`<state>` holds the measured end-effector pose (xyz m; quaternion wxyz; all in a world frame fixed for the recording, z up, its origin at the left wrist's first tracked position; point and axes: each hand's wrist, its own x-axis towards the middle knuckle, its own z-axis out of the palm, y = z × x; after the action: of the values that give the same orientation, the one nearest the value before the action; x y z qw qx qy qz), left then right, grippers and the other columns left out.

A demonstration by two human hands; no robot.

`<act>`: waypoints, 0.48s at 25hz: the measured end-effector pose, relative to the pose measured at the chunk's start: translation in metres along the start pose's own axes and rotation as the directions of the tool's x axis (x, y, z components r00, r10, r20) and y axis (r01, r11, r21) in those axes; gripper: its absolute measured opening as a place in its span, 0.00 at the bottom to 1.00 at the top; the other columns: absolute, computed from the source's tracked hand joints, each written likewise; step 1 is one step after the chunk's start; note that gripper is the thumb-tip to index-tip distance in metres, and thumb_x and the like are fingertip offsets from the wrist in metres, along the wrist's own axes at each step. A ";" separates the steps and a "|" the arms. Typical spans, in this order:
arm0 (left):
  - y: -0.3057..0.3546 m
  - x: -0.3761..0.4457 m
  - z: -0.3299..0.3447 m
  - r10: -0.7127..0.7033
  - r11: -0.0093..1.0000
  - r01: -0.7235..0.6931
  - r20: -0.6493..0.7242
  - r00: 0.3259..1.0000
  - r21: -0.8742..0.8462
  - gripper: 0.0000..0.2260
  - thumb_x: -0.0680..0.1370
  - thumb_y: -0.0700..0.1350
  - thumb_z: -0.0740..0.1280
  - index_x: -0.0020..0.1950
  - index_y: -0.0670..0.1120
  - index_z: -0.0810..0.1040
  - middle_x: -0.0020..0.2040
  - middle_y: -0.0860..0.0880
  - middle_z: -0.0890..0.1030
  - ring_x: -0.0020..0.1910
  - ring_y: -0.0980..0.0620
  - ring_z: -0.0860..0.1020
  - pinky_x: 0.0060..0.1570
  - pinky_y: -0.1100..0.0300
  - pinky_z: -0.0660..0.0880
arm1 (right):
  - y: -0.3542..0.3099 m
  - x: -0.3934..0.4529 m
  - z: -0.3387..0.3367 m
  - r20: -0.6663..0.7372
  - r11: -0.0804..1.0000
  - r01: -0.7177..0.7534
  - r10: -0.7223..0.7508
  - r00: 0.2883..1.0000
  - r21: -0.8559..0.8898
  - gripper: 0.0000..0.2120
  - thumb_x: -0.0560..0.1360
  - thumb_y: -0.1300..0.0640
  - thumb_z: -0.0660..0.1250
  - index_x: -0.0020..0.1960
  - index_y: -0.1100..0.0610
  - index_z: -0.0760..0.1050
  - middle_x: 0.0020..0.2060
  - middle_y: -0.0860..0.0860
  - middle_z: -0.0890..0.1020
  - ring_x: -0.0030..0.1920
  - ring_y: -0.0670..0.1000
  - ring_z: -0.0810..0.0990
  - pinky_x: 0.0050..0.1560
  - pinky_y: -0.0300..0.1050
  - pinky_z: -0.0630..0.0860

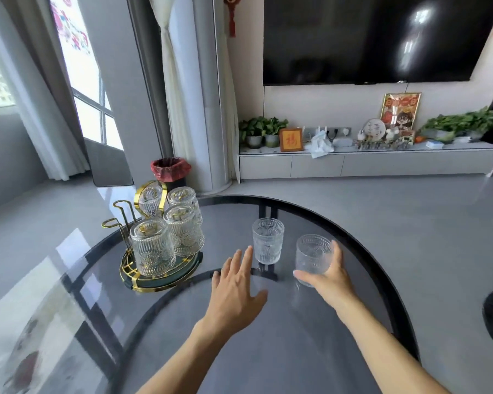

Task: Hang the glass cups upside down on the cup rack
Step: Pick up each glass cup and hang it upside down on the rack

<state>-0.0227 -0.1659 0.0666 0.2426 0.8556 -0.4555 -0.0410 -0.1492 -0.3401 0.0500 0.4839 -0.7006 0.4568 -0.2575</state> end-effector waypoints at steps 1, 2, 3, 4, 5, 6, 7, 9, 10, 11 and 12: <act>0.002 0.001 0.002 0.019 1.000 -0.019 -0.008 1.000 -0.018 0.40 0.77 0.56 0.66 0.81 0.50 0.46 0.81 0.48 0.55 0.79 0.47 0.53 0.74 0.47 0.53 | 0.010 0.001 0.008 -0.032 1.000 -0.026 0.026 0.999 -0.006 0.48 0.62 0.51 0.79 0.75 0.48 0.57 0.69 0.51 0.73 0.65 0.56 0.73 0.61 0.49 0.71; 0.005 0.003 0.004 0.039 0.998 -0.040 -0.019 0.999 -0.047 0.39 0.76 0.55 0.66 0.81 0.49 0.48 0.80 0.48 0.57 0.78 0.47 0.55 0.74 0.49 0.54 | 0.015 0.002 0.014 -0.086 0.999 -0.038 0.035 0.996 -0.039 0.42 0.62 0.51 0.79 0.71 0.49 0.62 0.63 0.52 0.78 0.59 0.57 0.77 0.57 0.49 0.73; 0.007 0.004 0.005 0.057 0.995 -0.060 -0.034 0.998 -0.078 0.38 0.76 0.54 0.67 0.81 0.49 0.50 0.79 0.48 0.60 0.77 0.47 0.58 0.73 0.51 0.57 | 0.015 0.003 0.020 -0.136 0.995 -0.045 0.033 0.990 -0.087 0.37 0.62 0.51 0.78 0.67 0.50 0.65 0.58 0.53 0.81 0.55 0.58 0.78 0.55 0.50 0.74; 0.009 0.005 0.007 0.072 0.992 -0.077 -0.047 0.996 -0.104 0.37 0.76 0.53 0.67 0.80 0.49 0.52 0.78 0.48 0.62 0.75 0.46 0.61 0.72 0.52 0.59 | 0.014 0.004 0.024 -0.167 0.991 -0.049 0.027 0.986 -0.127 0.34 0.62 0.50 0.77 0.64 0.50 0.67 0.54 0.52 0.82 0.52 0.58 0.79 0.54 0.50 0.74; 0.012 0.006 0.008 0.083 0.987 -0.090 -0.056 0.995 -0.131 0.36 0.76 0.53 0.67 0.80 0.49 0.54 0.77 0.48 0.64 0.74 0.46 0.63 0.70 0.53 0.61 | 0.012 0.005 0.027 -0.180 0.987 -0.043 0.015 0.984 -0.153 0.32 0.61 0.48 0.77 0.61 0.49 0.67 0.51 0.51 0.83 0.49 0.57 0.78 0.55 0.50 0.73; 0.014 0.007 0.009 0.088 0.982 -0.097 -0.064 0.994 -0.163 0.36 0.76 0.52 0.68 0.79 0.49 0.55 0.76 0.49 0.65 0.73 0.46 0.64 0.68 0.56 0.62 | 0.010 0.003 0.028 -0.174 0.987 -0.027 -0.001 0.985 -0.157 0.31 0.60 0.48 0.76 0.58 0.49 0.67 0.48 0.49 0.82 0.47 0.55 0.77 0.56 0.52 0.73; 0.017 0.009 0.009 0.087 0.973 -0.101 -0.076 0.993 -0.207 0.35 0.76 0.51 0.69 0.79 0.49 0.56 0.75 0.48 0.67 0.72 0.47 0.65 0.66 0.58 0.62 | 0.008 0.000 0.030 -0.151 0.991 -0.002 -0.019 0.988 -0.137 0.30 0.58 0.47 0.76 0.56 0.47 0.67 0.47 0.47 0.81 0.45 0.53 0.77 0.56 0.52 0.73; 0.025 0.013 0.006 0.044 0.936 -0.083 -0.119 0.992 -0.342 0.36 0.75 0.50 0.73 0.78 0.48 0.60 0.72 0.48 0.70 0.70 0.49 0.69 0.63 0.62 0.64 | -0.002 -0.011 0.033 -0.069 0.998 0.064 -0.064 0.996 0.001 0.29 0.55 0.44 0.76 0.52 0.43 0.67 0.47 0.43 0.80 0.44 0.47 0.78 0.49 0.45 0.76; 0.030 0.016 0.002 -0.005 0.905 -0.056 -0.143 0.990 -0.423 0.38 0.72 0.51 0.76 0.77 0.48 0.62 0.70 0.49 0.71 0.68 0.51 0.70 0.63 0.61 0.66 | -0.009 -0.018 0.036 -0.027 0.992 0.096 -0.094 0.995 0.085 0.29 0.54 0.43 0.76 0.51 0.42 0.68 0.47 0.41 0.80 0.43 0.42 0.79 0.43 0.39 0.76; 0.035 0.019 -0.005 -0.061 0.868 -0.028 -0.162 0.985 -0.496 0.40 0.69 0.53 0.78 0.77 0.50 0.63 0.68 0.51 0.70 0.67 0.53 0.70 0.63 0.60 0.67 | -0.015 -0.023 0.038 0.013 0.981 0.120 -0.124 0.992 0.152 0.29 0.53 0.42 0.76 0.50 0.41 0.69 0.47 0.41 0.81 0.43 0.39 0.79 0.40 0.36 0.76; 0.039 0.021 -0.012 -0.106 0.836 -0.009 -0.176 0.979 -0.549 0.43 0.67 0.56 0.79 0.77 0.51 0.62 0.67 0.53 0.70 0.66 0.55 0.70 0.63 0.60 0.68 | -0.021 -0.028 0.041 0.064 0.970 0.139 -0.154 0.986 0.200 0.30 0.53 0.42 0.78 0.51 0.40 0.69 0.49 0.42 0.81 0.46 0.38 0.79 0.42 0.37 0.77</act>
<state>-0.0368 -0.1964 0.0977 0.5199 0.7616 -0.3763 -0.0899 -0.1204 -0.2940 0.0552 0.5473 -0.6914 0.3571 -0.3081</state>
